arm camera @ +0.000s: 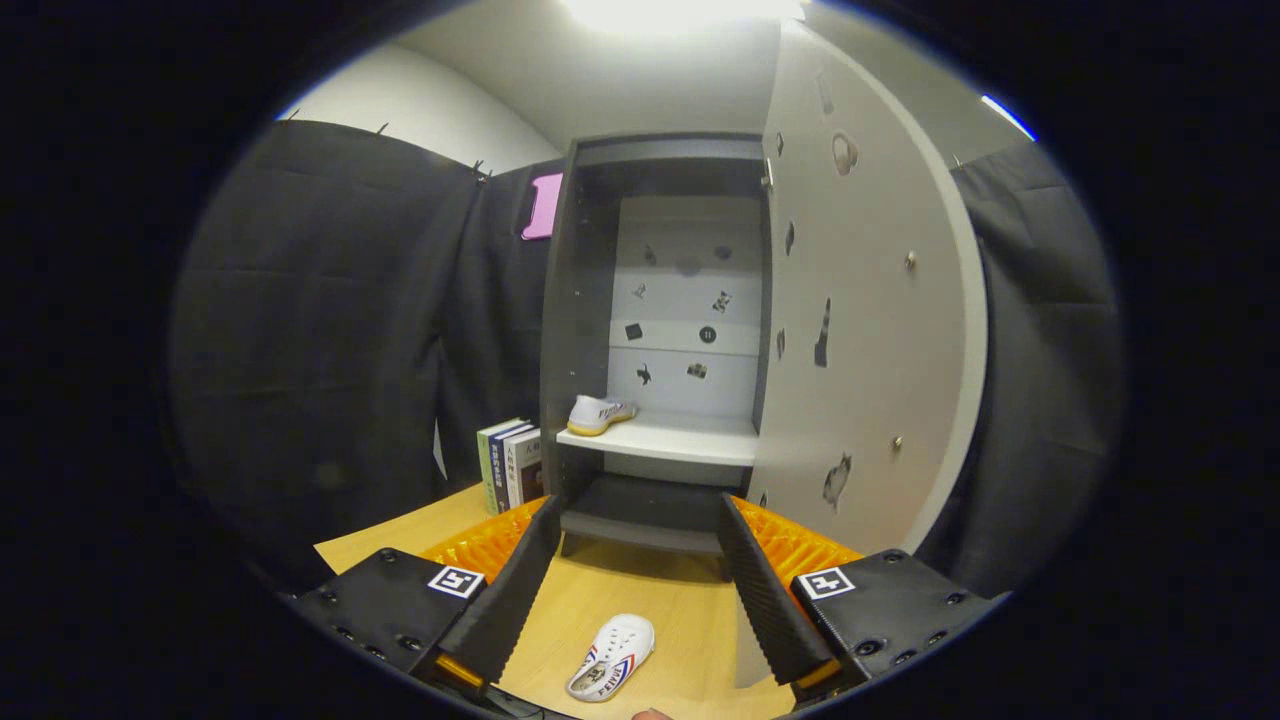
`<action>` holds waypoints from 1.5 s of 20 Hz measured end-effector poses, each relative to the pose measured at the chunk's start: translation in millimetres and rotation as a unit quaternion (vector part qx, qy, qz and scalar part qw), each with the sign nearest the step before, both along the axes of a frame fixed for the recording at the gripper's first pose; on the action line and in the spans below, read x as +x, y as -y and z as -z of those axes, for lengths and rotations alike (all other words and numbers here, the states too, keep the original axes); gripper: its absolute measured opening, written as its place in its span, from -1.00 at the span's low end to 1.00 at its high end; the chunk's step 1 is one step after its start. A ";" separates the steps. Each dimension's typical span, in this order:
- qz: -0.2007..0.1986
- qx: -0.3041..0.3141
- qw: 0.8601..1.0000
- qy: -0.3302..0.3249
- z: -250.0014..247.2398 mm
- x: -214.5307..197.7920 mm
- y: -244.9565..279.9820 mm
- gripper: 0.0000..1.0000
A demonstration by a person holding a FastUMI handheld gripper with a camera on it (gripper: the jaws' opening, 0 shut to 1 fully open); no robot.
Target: Open the shoe cabinet door, grab the shoes and put them into the shoe cabinet, then close the shoe cabinet door.
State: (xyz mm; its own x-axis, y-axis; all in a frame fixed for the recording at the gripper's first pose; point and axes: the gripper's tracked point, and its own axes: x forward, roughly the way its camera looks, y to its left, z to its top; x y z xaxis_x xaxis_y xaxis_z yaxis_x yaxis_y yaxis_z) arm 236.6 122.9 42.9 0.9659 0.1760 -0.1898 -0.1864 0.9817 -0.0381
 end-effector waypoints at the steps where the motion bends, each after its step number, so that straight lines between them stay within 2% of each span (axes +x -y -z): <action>1: 0.001 -0.003 1.000 -0.011 6.1 -1.7 -0.5 0.96; 9: -0.006 -0.011 0.995 -0.095 43.1 -16.5 -3.3 0.96; 19: -0.019 -0.026 0.978 -0.204 77.2 -44.6 -2.5 0.96; 23: -0.024 -0.026 0.966 -0.257 88.0 -61.8 -3.8 0.96; 30: -0.030 -0.047 0.934 -0.352 101.1 -96.8 2.9 0.96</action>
State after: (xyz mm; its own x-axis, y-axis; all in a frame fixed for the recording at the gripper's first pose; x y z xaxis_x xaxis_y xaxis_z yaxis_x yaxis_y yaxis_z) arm 139.8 120.0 -58.2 0.5846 0.1766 -0.7918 -0.2522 0.9672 0.0295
